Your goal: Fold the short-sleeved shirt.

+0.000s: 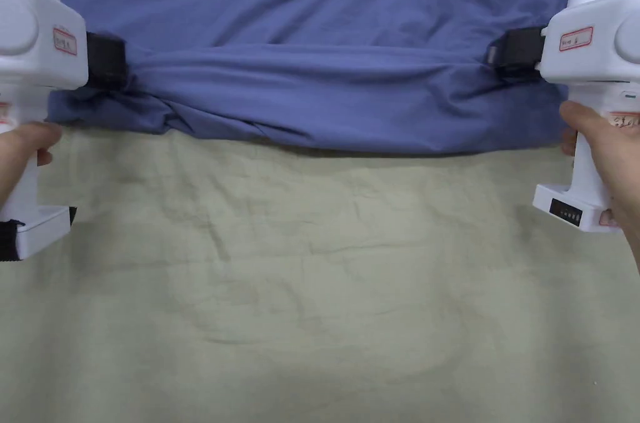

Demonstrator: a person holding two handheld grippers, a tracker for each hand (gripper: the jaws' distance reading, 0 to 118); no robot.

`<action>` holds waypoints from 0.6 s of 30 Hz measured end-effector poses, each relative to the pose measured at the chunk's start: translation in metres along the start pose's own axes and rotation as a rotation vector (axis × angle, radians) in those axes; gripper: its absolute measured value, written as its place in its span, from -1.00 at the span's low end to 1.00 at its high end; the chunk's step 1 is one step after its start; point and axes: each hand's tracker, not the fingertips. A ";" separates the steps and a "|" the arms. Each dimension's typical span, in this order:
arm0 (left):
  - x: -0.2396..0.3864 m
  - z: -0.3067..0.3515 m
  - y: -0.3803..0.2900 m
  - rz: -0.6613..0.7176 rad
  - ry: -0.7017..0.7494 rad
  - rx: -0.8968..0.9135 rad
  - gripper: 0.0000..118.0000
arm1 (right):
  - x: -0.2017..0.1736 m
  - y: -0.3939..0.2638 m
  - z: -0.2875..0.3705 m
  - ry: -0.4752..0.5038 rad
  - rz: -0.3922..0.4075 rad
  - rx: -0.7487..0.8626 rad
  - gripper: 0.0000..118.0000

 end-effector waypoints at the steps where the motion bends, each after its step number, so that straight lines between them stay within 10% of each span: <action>1: -0.004 0.006 -0.004 -0.001 -0.017 0.011 0.46 | 0.000 -0.002 0.001 0.025 -0.007 -0.023 1.00; 9: -0.021 0.105 -0.073 0.031 -0.113 0.218 0.42 | -0.017 -0.061 0.091 0.093 0.048 0.092 0.98; 11: -0.017 0.126 -0.101 0.013 -0.155 0.277 -0.66 | -0.026 -0.084 0.114 0.087 0.097 0.119 0.18; 12: -0.013 0.132 -0.115 0.020 -0.148 0.264 -1.00 | -0.030 -0.096 0.124 0.092 0.112 0.110 -0.66; 13: -0.005 0.135 -0.131 0.028 -0.116 0.248 -1.00 | -0.033 -0.109 0.130 0.091 0.107 0.110 -0.95; 18: 0.015 0.148 -0.168 0.021 -0.142 0.170 -1.00 | -0.042 -0.152 0.153 0.089 0.056 0.136 -0.95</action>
